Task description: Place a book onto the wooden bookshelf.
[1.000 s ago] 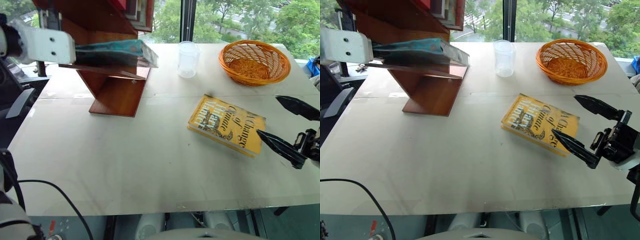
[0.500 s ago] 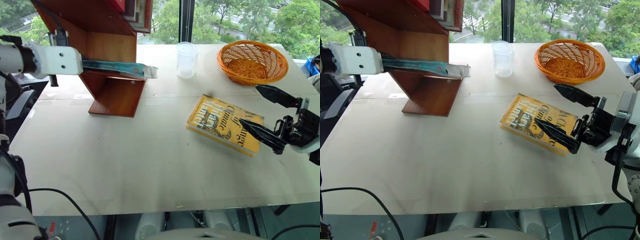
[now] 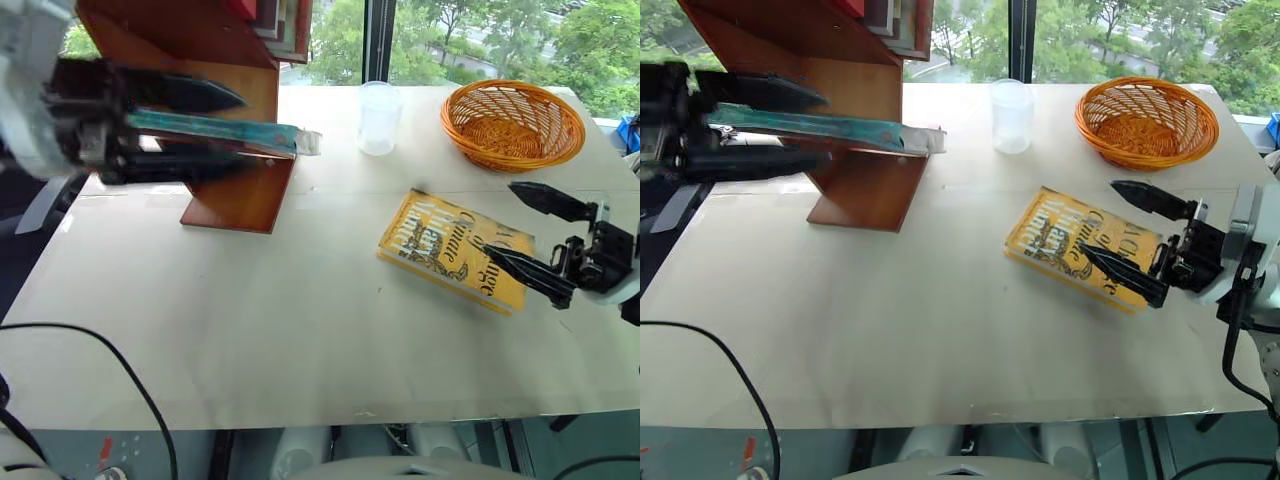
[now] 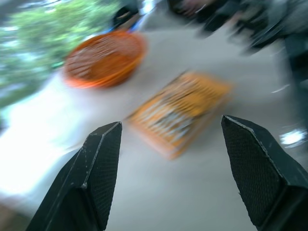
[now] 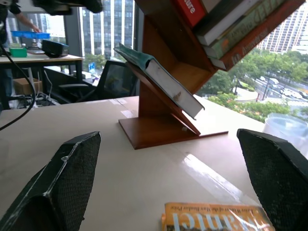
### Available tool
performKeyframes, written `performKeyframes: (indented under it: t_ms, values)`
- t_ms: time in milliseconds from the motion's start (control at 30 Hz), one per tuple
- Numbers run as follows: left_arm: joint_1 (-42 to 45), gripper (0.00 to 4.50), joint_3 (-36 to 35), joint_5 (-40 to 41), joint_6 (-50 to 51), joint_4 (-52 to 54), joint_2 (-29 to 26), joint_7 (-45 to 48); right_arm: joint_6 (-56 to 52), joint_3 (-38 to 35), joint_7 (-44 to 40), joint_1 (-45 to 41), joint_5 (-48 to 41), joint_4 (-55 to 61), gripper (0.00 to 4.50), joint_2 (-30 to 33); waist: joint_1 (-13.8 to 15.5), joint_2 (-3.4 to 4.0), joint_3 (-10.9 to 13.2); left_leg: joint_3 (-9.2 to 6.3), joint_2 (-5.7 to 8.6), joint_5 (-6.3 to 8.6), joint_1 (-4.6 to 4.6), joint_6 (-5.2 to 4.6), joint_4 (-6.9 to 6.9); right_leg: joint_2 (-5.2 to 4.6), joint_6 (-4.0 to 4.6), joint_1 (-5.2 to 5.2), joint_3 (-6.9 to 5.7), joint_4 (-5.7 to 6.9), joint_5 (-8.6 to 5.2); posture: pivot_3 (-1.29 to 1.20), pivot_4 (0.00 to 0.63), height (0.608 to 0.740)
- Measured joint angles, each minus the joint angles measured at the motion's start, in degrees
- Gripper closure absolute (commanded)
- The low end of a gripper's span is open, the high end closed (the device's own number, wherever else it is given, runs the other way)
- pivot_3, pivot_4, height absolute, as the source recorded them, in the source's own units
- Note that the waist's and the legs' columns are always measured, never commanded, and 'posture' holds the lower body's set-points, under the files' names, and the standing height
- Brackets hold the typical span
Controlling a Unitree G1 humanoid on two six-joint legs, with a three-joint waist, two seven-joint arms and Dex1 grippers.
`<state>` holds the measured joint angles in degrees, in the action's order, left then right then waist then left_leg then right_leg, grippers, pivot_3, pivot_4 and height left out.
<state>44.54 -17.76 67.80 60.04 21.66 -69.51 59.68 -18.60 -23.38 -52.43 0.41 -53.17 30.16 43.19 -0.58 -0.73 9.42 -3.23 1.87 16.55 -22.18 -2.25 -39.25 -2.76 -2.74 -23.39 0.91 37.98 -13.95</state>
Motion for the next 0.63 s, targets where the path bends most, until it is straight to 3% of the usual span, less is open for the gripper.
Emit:
performKeyframes:
  t_ms: [100,133,200,333,633]
  values:
    - [-11.5,1.14,0.7,-0.8,-1.2,6.0,11.8,-12.4,-0.4,-2.1,1.0,5.9,4.5,-0.5,0.0,1.5,0.2,0.2,-0.1,0.0,-0.03,0.0,0.72,0.01,0.14,0.04,0.03,0.69,0.07,-0.04,-0.01,0.0,0.15,0.74]
    - [-16.5,1.14,1.4,-3.2,-3.0,7.8,16.6,-16.8,-0.9,-2.4,2.0,7.6,7.0,-1.1,0.0,2.0,0.1,0.15,0.0,-0.02,-0.05,0.0,0.67,0.01,0.13,0.09,0.05,0.67,0.07,-0.11,0.0,0.0,0.15,0.74]
    - [-25.0,1.14,4.9,-9.9,-7.0,9.2,21.1,-21.0,-1.5,-3.2,2.9,11.1,10.6,-2.4,0.0,3.3,-0.2,0.03,0.0,0.11,-0.05,-0.01,0.63,0.04,0.1,0.09,0.06,0.61,0.22,-0.09,0.01,0.0,0.15,0.74]
    - [-38.5,1.14,7.1,-22.8,-16.5,8.6,23.2,-22.0,-1.1,-8.2,2.3,21.1,15.5,-2.8,0.0,3.0,0.3,0.04,0.0,0.18,-0.05,-0.13,0.4,0.26,0.19,0.06,0.07,0.3,0.28,-0.12,0.0,0.0,0.15,0.74]
    - [-49.7,1.14,3.9,-29.0,-24.0,3.4,22.8,-15.7,2.2,-17.8,-2.6,35.5,18.9,-5.3,0.0,-2.4,1.5,0.14,-0.1,0.19,-0.08,0.03,0.39,0.01,0.34,-0.08,0.29,0.31,0.22,-0.34,-0.13,0.0,0.15,0.74]
